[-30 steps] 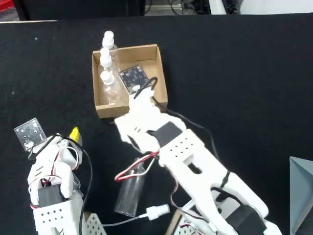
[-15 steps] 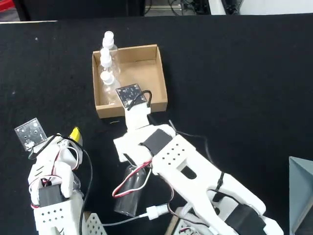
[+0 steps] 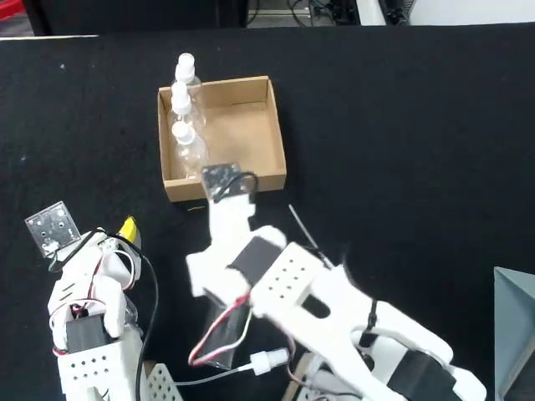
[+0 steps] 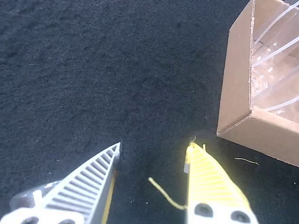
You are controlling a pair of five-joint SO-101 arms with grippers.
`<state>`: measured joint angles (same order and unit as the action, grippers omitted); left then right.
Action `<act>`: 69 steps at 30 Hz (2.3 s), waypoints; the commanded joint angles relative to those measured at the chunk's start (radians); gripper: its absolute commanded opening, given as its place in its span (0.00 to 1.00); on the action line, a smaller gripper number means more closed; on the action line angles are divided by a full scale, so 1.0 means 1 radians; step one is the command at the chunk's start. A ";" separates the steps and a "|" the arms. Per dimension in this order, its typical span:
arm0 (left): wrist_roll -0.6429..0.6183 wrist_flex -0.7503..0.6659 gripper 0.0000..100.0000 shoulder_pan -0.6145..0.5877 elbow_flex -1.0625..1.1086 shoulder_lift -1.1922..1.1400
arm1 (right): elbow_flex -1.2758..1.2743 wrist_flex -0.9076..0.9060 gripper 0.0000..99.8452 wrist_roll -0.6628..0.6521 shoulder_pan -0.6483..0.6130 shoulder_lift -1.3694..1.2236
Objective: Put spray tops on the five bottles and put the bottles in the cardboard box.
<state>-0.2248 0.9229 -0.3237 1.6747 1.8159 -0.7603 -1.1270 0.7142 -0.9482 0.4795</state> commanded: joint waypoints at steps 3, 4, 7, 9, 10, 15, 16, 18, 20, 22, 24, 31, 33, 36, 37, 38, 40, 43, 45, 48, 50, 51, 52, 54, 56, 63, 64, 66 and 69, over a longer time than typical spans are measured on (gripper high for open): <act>0.006 -0.005 0.21 -0.008 0.025 0.014 | 0.042 -0.009 0.31 0.031 -0.072 0.051; 0.006 -0.005 0.21 -0.008 0.025 0.014 | 0.041 -0.011 0.31 0.032 -0.072 0.051; 0.006 -0.005 0.21 -0.008 0.025 0.014 | 0.042 -0.026 0.31 0.069 -0.074 0.044; 0.006 -0.005 0.21 -0.008 0.025 0.014 | 0.039 -0.031 0.31 0.080 -0.075 0.042; 0.006 -0.003 0.21 -0.008 0.025 0.014 | 0.035 -0.031 0.31 0.080 -0.071 0.042; 0.006 -0.003 0.21 -0.008 0.025 0.014 | -0.010 -0.021 0.31 0.074 -0.074 0.042; 0.006 -0.003 0.21 -0.008 0.025 0.014 | -0.013 -0.021 0.31 0.074 -0.074 0.042; 0.006 -0.003 0.21 -0.008 0.025 0.014 | -0.019 -0.021 0.31 0.074 -0.074 0.042; 0.006 -0.003 0.21 -0.008 0.025 0.014 | -0.022 -0.023 0.31 0.074 -0.074 0.042; 0.006 -0.003 0.21 -0.008 0.025 0.014 | -0.041 -0.020 0.31 0.072 -0.075 0.042; 0.006 -0.003 0.21 -0.008 0.025 0.014 | -0.047 -0.020 0.31 0.072 -0.075 0.042; 0.006 -0.003 0.21 -0.008 0.025 0.014 | -0.084 -0.008 0.31 0.072 -0.075 0.041; 0.006 -0.003 0.21 -0.008 0.025 0.014 | -0.114 0.032 0.30 0.071 -0.075 0.041; 0.006 -0.003 0.21 -0.008 0.025 0.014 | -0.177 0.124 0.23 0.069 -0.075 0.041; 0.006 -0.003 0.21 -0.008 0.025 0.014 | -0.196 0.155 0.20 0.069 -0.075 0.041; 0.006 -0.003 0.21 -0.008 0.025 0.014 | -0.211 0.180 0.16 0.069 -0.075 0.041; 0.006 -0.003 0.21 -0.008 0.025 0.014 | -0.223 0.204 0.11 0.069 -0.075 0.042; 0.006 -0.003 0.21 -0.008 0.025 0.014 | -0.229 0.206 0.11 0.038 -0.075 0.042; 0.006 -0.003 0.21 -0.008 0.025 0.014 | -0.234 0.206 0.13 0.035 -0.075 0.042; 0.006 -0.003 0.21 -0.008 0.025 0.014 | -0.252 0.209 0.15 0.031 -0.075 0.042; 0.006 -0.003 0.21 -0.008 0.025 0.014 | -0.254 0.206 0.15 0.023 -0.075 0.042; 0.006 -0.003 0.21 -0.008 0.025 0.014 | -0.257 0.206 0.15 0.000 -0.072 0.042; 0.006 -0.003 0.21 -0.008 0.025 0.014 | -0.259 0.206 0.15 -0.034 -0.071 0.042; 0.006 -0.003 0.21 -0.008 0.025 0.014 | -0.260 0.198 0.15 -0.081 -0.069 0.042; 0.006 -0.003 0.21 -0.008 0.025 0.014 | -0.252 0.170 0.15 -0.120 -0.069 0.042; 0.006 -0.003 0.21 -0.008 0.025 0.014 | -0.254 0.147 0.15 -0.275 -0.068 0.042; 0.006 -0.003 0.21 -0.008 0.025 0.014 | -0.254 0.147 0.15 -0.298 -0.068 0.042; 0.006 -0.003 0.21 -0.008 0.025 0.014 | -0.255 0.147 0.15 -0.347 -0.068 0.042; 0.006 -0.003 0.21 -0.008 0.025 0.014 | -0.259 0.146 0.15 -0.428 -0.066 0.042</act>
<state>-0.2248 0.9229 -0.3237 1.6747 1.8159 -1.0104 -0.9628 0.3613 -1.0111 0.4948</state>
